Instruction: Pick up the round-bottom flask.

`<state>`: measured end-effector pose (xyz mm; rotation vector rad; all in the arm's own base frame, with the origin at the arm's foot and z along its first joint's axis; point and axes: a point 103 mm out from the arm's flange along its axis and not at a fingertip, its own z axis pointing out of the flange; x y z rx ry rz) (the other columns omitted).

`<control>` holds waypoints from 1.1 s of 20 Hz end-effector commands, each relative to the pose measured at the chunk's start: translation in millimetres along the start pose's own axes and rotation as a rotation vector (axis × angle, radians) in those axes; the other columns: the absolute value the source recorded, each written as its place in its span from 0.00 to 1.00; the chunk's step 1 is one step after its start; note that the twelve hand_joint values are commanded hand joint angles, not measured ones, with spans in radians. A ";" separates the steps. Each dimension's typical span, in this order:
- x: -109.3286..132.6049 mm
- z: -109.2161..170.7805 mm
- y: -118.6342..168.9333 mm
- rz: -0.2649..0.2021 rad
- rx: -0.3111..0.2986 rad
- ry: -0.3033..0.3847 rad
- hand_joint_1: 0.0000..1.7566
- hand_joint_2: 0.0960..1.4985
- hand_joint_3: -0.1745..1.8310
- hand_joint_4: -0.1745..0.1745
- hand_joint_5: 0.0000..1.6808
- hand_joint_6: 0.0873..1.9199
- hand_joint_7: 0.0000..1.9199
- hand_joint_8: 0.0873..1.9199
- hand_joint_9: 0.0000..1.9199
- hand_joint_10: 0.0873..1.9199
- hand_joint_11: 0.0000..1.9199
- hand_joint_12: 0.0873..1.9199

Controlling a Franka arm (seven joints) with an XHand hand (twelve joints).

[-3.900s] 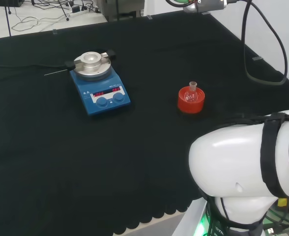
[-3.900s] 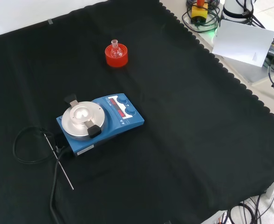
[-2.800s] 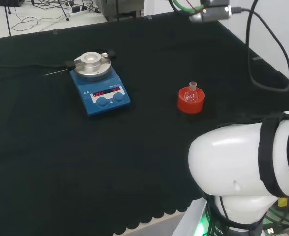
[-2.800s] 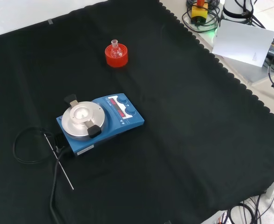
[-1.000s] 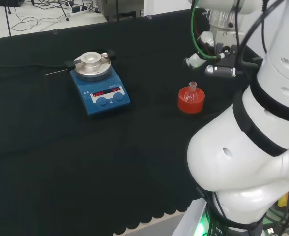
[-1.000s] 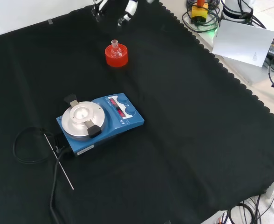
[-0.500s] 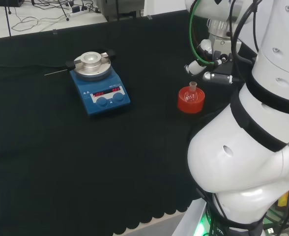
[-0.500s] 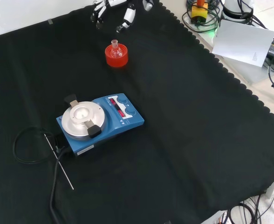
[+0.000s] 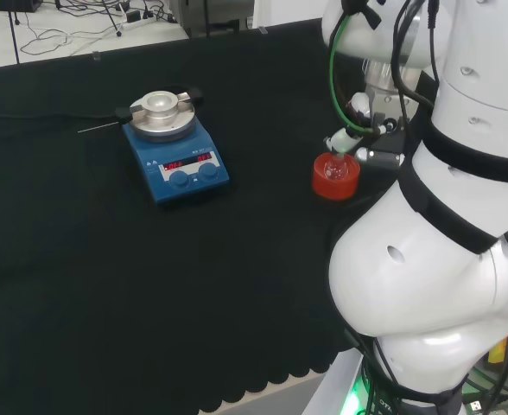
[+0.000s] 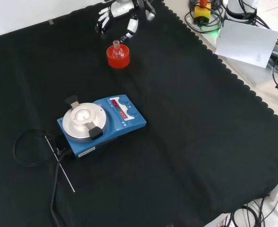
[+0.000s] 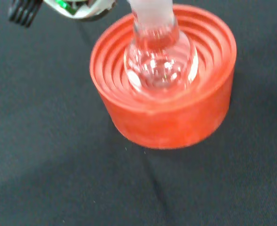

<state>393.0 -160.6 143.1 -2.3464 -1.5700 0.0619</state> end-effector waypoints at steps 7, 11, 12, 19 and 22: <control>-1.7 16.7 4.1 0.010 -0.018 -0.021 0.48 0.42 0.40 0.35 0.35 0.26 0.10 0.33 0.20 0.35 0.01 0.74; -3.9 19.2 5.9 0.009 -0.017 -0.022 0.48 0.41 0.40 0.35 0.36 0.27 0.10 0.33 0.20 0.35 0.02 0.74; -5.7 20.4 7.2 0.009 -0.018 -0.022 0.49 0.41 0.40 0.35 0.36 0.27 0.10 0.33 0.21 0.35 0.02 0.74; -12.3 22.2 13.2 0.007 -0.028 -0.038 0.50 0.41 0.40 0.36 0.37 0.29 0.12 0.34 0.22 0.35 0.03 0.74; -12.4 23.1 14.1 0.008 -0.031 -0.042 0.50 0.40 0.40 0.36 0.37 0.31 0.12 0.34 0.22 0.34 0.04 0.73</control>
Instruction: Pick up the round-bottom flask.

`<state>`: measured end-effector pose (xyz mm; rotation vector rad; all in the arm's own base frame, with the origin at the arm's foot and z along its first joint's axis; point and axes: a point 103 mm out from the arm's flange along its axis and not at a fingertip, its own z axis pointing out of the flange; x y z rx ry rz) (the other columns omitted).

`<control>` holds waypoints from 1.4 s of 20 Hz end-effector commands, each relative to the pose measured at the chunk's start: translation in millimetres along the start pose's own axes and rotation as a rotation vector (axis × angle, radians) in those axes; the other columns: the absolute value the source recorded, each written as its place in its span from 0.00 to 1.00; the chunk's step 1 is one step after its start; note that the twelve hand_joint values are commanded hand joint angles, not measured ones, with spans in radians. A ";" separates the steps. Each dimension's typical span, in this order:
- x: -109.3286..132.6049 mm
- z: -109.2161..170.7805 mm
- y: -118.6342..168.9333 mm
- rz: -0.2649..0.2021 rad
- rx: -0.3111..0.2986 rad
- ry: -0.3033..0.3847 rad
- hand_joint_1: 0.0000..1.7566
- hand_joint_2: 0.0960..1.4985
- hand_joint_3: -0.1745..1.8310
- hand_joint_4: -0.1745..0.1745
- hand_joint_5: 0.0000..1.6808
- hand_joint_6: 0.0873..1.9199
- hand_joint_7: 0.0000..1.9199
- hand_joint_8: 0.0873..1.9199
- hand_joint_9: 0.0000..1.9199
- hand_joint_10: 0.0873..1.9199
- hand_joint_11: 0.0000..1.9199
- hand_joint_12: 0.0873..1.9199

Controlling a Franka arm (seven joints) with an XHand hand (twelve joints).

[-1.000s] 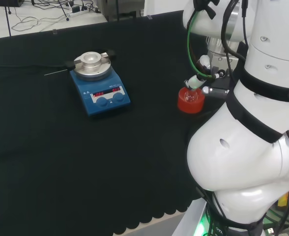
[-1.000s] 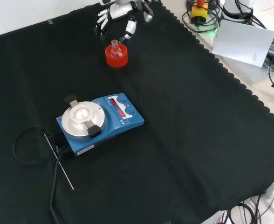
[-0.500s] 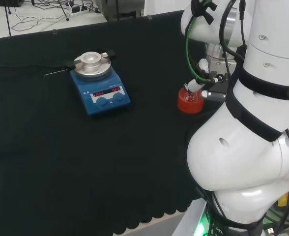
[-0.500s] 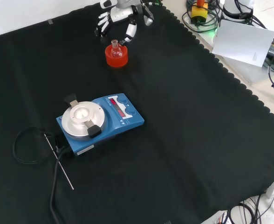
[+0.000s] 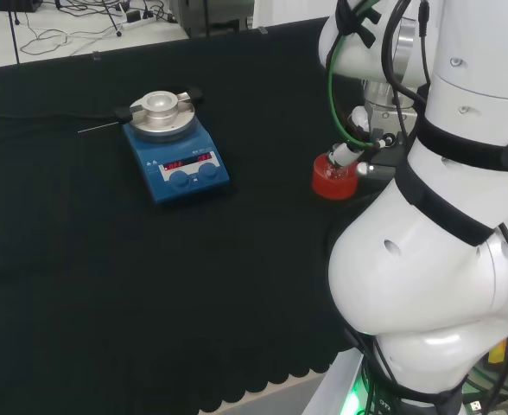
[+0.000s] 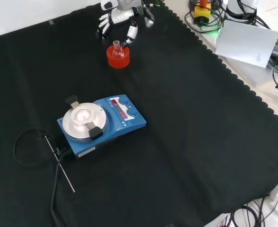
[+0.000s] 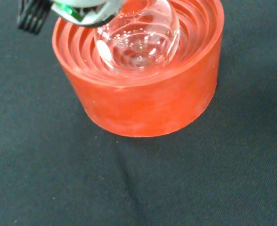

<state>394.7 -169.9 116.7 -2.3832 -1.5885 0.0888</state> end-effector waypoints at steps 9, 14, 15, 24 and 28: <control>-1.5 3.1 5.1 -0.011 -0.001 0.002 0.51 0.41 0.41 0.36 0.40 0.33 0.15 0.35 0.24 0.34 0.04 0.73; -1.4 3.4 6.8 -0.016 -0.006 -0.003 0.50 0.41 0.41 0.36 0.43 0.34 0.15 0.35 0.24 0.34 0.05 0.73; -1.3 3.3 7.0 -0.016 -0.008 -0.007 0.50 0.41 0.41 0.36 0.43 0.34 0.16 0.35 0.24 0.34 0.05 0.73; 1.8 1.4 8.9 -0.012 -0.029 -0.026 0.50 0.45 0.41 0.35 0.50 0.35 0.17 0.34 0.27 0.33 0.08 0.72; 0.8 0.4 8.5 0.003 -0.044 -0.052 0.55 0.59 0.27 0.77 0.56 0.46 0.18 0.35 0.29 0.32 0.11 0.71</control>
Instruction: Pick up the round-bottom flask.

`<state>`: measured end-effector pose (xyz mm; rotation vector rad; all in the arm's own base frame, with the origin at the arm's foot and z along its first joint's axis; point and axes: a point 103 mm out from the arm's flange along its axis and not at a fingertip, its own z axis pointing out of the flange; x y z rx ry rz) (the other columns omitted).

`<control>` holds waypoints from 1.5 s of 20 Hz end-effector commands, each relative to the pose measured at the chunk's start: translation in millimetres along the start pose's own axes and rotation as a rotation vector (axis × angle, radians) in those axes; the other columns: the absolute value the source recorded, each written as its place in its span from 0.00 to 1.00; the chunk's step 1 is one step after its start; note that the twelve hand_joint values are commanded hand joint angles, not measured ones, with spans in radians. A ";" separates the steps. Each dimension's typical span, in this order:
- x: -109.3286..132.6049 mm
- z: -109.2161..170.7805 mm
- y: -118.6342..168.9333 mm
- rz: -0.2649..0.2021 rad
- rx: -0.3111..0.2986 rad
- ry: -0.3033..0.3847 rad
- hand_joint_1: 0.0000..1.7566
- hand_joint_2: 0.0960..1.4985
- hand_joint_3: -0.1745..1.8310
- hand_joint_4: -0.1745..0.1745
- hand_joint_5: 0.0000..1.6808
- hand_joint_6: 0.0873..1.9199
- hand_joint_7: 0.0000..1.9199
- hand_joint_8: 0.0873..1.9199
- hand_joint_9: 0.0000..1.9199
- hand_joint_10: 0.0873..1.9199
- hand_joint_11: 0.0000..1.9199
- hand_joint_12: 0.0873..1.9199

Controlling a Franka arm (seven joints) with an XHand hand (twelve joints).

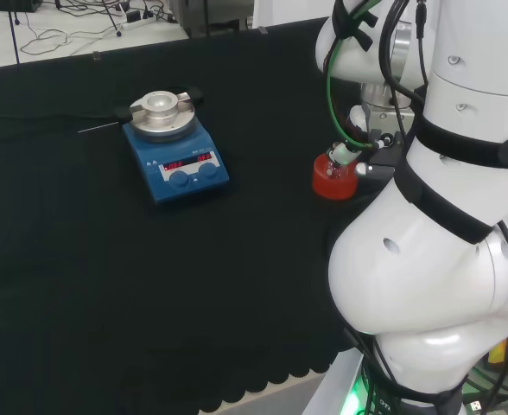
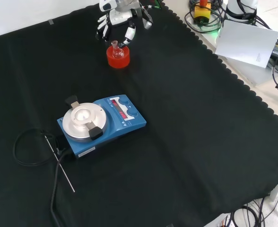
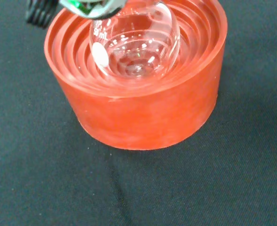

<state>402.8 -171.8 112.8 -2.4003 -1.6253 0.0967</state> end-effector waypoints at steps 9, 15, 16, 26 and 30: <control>-4.5 -5.9 -4.6 0.031 -0.020 -0.011 0.60 0.52 0.37 0.93 0.61 0.53 0.22 0.33 0.34 0.28 0.14 0.69; -1.8 -4.8 -3.9 0.019 -0.001 0.052 0.50 0.49 0.34 0.34 0.50 0.45 0.16 0.35 0.28 0.32 0.09 0.72; -0.6 -4.8 -3.4 0.019 0.000 0.055 0.48 0.47 0.36 0.28 0.47 0.43 0.16 0.35 0.27 0.33 0.08 0.72; 8.9 0.2 5.4 0.005 0.018 0.080 0.43 0.39 0.37 0.26 0.33 0.40 0.14 0.36 0.25 0.34 0.06 0.73; 9.7 3.3 9.2 0.003 0.029 0.086 0.43 0.39 0.37 0.26 0.32 0.39 0.14 0.36 0.25 0.34 0.05 0.73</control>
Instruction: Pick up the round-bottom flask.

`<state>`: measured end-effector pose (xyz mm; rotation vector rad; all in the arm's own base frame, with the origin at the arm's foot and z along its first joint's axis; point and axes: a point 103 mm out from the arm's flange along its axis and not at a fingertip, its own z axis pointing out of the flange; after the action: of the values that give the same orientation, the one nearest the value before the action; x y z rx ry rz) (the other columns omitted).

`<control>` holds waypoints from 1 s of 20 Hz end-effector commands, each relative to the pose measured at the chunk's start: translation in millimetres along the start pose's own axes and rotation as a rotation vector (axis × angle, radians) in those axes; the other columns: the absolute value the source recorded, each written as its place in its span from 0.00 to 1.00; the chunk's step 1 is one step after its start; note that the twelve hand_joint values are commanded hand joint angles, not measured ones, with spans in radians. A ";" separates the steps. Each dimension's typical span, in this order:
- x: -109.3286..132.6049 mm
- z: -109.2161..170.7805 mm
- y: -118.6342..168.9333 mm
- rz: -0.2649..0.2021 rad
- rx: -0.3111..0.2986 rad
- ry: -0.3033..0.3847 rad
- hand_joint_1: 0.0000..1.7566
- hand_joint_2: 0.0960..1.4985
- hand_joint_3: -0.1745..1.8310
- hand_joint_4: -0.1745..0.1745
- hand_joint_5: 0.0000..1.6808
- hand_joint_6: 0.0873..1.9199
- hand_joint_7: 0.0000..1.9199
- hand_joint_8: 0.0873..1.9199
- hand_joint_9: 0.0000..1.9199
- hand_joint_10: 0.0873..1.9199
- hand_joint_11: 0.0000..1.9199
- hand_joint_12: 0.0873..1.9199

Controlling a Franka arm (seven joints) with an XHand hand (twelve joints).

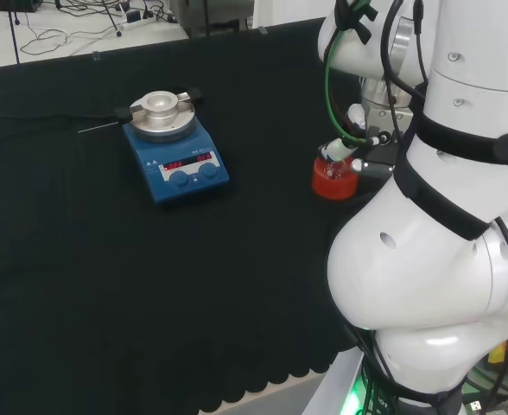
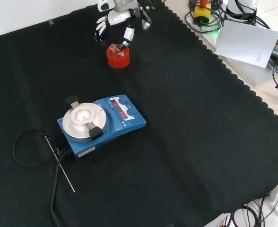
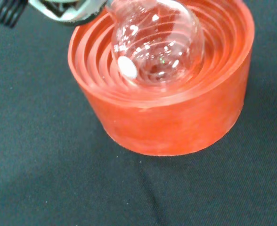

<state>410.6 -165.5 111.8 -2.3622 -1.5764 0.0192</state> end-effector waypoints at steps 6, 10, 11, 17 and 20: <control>3.4 9.5 7.9 -0.007 -0.007 0.009 0.44 0.40 0.36 0.26 0.36 0.40 0.14 0.36 0.25 0.34 0.05 0.73; 3.6 11.1 8.2 -0.006 -0.011 0.008 0.45 0.40 0.36 0.26 0.39 0.41 0.15 0.36 0.26 0.34 0.05 0.73; 3.7 11.7 8.2 -0.005 -0.012 0.006 0.45 0.40 0.36 0.26 0.39 0.41 0.15 0.36 0.26 0.34 0.05 0.73; 3.6 11.7 9.7 0.001 -0.022 -0.008 0.46 0.43 0.36 0.25 0.50 0.38 0.17 0.36 0.28 0.33 0.07 0.73; 3.3 10.7 10.1 -0.001 -0.044 -0.028 0.52 0.48 0.35 0.49 0.61 0.40 0.19 0.36 0.32 0.32 0.08 0.72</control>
<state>418.9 -163.3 98.7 -2.3815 -1.5886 0.0116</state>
